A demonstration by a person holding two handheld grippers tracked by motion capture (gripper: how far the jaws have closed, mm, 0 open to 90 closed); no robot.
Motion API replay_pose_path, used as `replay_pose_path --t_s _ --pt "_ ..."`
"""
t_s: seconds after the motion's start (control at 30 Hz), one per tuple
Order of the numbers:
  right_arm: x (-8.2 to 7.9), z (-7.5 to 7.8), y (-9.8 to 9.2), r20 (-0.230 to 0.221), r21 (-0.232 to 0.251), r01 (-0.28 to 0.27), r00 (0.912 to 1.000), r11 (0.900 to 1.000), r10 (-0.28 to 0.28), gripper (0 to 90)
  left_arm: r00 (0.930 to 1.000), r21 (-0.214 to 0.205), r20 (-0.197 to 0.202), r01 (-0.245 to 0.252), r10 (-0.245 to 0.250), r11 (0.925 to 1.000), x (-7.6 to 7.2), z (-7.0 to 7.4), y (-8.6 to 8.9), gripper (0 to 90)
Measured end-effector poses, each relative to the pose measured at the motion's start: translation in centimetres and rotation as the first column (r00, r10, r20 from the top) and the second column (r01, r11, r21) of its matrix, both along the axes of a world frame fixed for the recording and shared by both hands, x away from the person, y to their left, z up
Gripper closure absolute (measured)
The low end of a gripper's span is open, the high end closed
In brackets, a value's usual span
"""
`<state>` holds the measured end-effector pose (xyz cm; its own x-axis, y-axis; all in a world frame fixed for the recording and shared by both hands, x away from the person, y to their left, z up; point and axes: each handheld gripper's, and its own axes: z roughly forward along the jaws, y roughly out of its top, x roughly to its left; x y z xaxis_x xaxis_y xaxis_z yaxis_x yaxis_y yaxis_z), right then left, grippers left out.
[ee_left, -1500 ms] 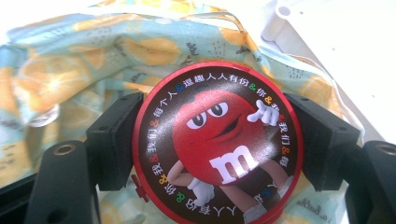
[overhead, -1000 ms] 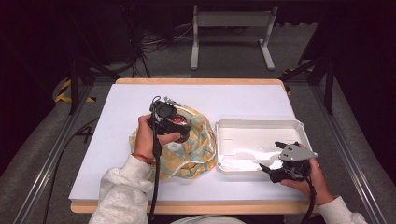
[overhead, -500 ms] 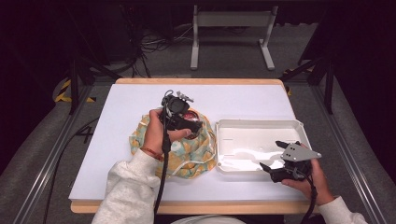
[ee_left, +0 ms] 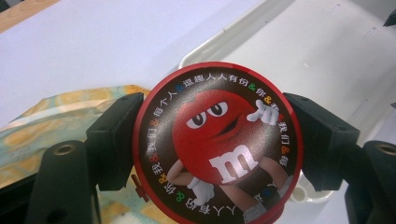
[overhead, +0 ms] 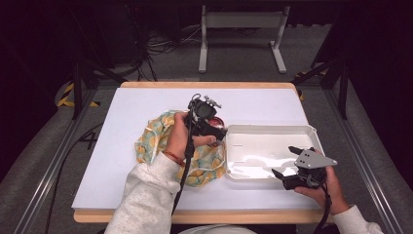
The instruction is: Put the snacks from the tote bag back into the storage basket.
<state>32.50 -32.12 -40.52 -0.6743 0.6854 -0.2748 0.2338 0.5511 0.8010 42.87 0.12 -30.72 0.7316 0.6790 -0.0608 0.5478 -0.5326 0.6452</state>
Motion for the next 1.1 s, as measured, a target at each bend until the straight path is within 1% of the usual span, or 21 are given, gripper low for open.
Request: replay_pose_path --t_s 0.1,0.5,0.57,0.63,0.67,0.87,0.9,0.97,1.03,1.1 --pt "0.0 0.0 0.0 0.003 -0.008 0.003 1.0000 1.0000 -0.003 7.4 0.9999 0.007 0.002 0.011 -0.011 0.9999 0.0 -0.2 -0.8 25.6" --pt "0.0 0.0 -0.1 0.000 -0.008 0.005 1.0000 1.0000 -0.005 7.4 0.9982 0.014 -0.011 0.058 -0.058 0.9982 0.1 -0.6 -3.7 25.6" --pt "0.0 0.0 0.0 -0.001 -0.007 0.002 1.0000 1.0000 -0.002 7.4 0.9978 0.006 -0.011 0.065 -0.065 0.9979 0.1 -0.7 -4.2 25.6" --pt "0.0 0.0 0.0 -0.002 -0.008 0.001 1.0000 1.0000 -0.001 7.5 0.9973 0.007 -0.020 0.072 -0.071 0.9974 0.2 -0.8 -4.8 25.6" --pt "0.0 0.0 0.0 -0.002 -0.008 0.001 1.0000 1.0000 -0.001 7.5 0.9973 0.007 -0.020 0.072 -0.071 0.9974 0.2 -0.8 -4.8 25.6" --pt "0.0 0.0 -0.1 -0.001 -0.005 0.001 1.0000 1.0000 -0.001 7.5 0.9964 0.017 -0.029 0.080 -0.080 0.9966 0.2 -1.3 -6.1 25.6" --pt "0.0 0.0 -0.1 -0.003 -0.006 -0.001 1.0000 1.0000 0.001 7.6 0.9966 0.018 -0.029 0.078 -0.078 0.9968 0.2 -1.4 -6.2 25.6" --pt "0.0 -0.1 0.1 -0.011 -0.012 -0.016 0.9998 0.9998 0.015 7.8 0.9954 0.015 -0.035 0.089 -0.089 0.9959 0.1 -1.6 -6.6 25.6" --pt "-0.1 -0.1 0.2 -0.010 -0.019 -0.022 0.9997 0.9996 0.022 7.7 0.9947 0.012 -0.039 0.095 -0.095 0.9954 0.0 -1.8 -6.9 25.6" --pt "-0.1 0.0 0.1 -0.004 -0.015 -0.023 0.9997 0.9996 0.023 7.8 0.9943 0.015 -0.041 0.099 -0.098 0.9950 -0.1 -2.0 -7.3 25.6"
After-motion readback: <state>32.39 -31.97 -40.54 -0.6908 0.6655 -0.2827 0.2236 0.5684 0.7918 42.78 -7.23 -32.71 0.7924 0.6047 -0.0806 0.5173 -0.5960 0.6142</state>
